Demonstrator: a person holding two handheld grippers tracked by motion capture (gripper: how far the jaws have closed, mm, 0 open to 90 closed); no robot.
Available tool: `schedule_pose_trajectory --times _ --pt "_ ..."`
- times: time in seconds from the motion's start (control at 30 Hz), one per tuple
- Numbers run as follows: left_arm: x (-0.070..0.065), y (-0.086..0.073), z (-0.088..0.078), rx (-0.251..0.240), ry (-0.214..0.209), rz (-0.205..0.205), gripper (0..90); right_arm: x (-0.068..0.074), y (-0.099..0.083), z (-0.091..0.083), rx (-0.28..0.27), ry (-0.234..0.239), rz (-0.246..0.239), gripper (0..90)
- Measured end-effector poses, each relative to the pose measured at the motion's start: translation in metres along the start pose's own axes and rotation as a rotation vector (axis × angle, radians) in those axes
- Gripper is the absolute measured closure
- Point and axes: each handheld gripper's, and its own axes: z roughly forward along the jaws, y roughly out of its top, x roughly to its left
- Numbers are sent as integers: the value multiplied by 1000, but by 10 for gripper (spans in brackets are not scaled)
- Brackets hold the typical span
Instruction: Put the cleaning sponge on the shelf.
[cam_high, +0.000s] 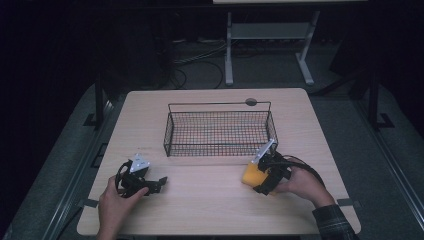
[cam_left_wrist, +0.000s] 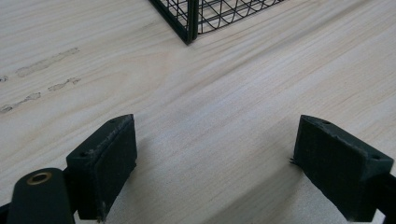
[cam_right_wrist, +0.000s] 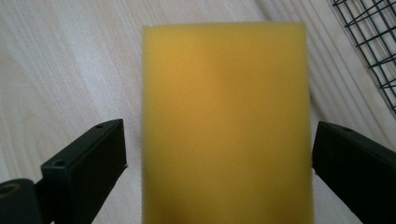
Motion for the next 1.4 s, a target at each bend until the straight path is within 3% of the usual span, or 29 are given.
schedule_pose_trajectory --times 0.77,0.87,1.4 --pt "0 0 0 0 0 0 125 3 -1 5 51 -21 -26 173" --pt "0 0 0 0 0 0 125 4 -1 4 47 -25 -31 216" --pt "0 0 0 0 0 0 125 -2 -5 -8 13 -19 7 224"
